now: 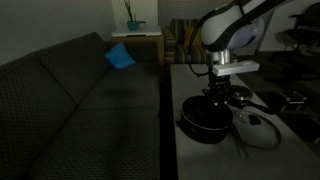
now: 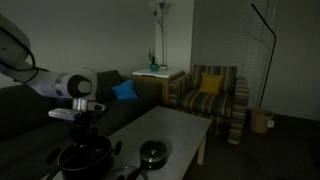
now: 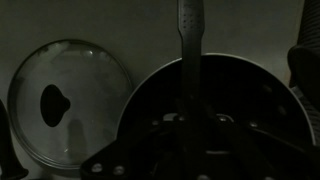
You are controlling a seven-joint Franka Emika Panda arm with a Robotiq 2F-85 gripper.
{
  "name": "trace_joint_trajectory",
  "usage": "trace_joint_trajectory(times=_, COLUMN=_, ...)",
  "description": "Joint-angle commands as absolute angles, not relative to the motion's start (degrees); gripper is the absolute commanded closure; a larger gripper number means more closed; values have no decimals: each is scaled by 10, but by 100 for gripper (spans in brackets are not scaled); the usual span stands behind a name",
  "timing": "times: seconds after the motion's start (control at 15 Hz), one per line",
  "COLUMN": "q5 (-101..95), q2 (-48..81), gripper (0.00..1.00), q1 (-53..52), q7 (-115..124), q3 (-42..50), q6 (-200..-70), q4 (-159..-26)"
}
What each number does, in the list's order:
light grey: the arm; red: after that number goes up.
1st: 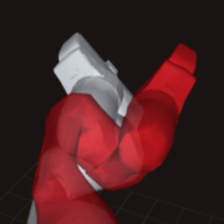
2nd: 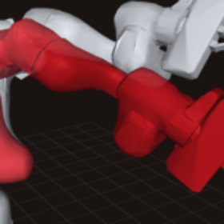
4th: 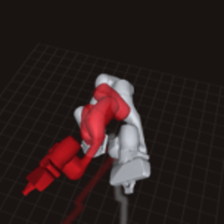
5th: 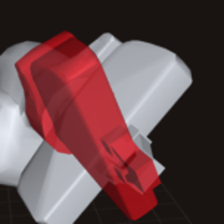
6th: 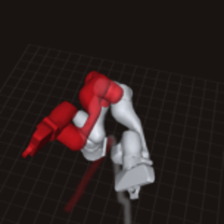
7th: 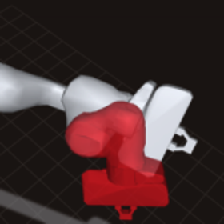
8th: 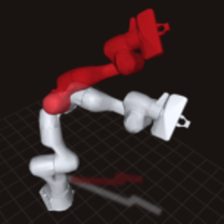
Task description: Put the black ladle inside the black pot
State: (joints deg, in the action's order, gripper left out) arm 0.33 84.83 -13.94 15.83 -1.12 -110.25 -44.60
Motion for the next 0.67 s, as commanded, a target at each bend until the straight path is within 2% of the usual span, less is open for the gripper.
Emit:
trace_joint_trajectory(times=0.0, q5=0, q2=848, gripper=96, q1=-149, q7=126, q3=-22, q6=-1076, q4=-433)
trace_joint_trajectory(times=0.07, q5=0, q2=847, gripper=96, q1=-152, q7=123, q3=-22, q6=-1074, q4=-435)
trace_joint_trajectory(times=0.13, q5=1, q2=846, gripper=58, q1=-156, q7=125, q3=-22, q6=-1074, q4=-435)
trace_joint_trajectory(times=0.2, q5=1, q2=846, gripper=57, q1=-158, q7=126, q3=-22, q6=-1073, q4=-436)
trace_joint_trajectory(times=0.6, q5=3, q2=846, gripper=16, q1=-162, q7=127, q3=-23, q6=-1077, q4=-436)
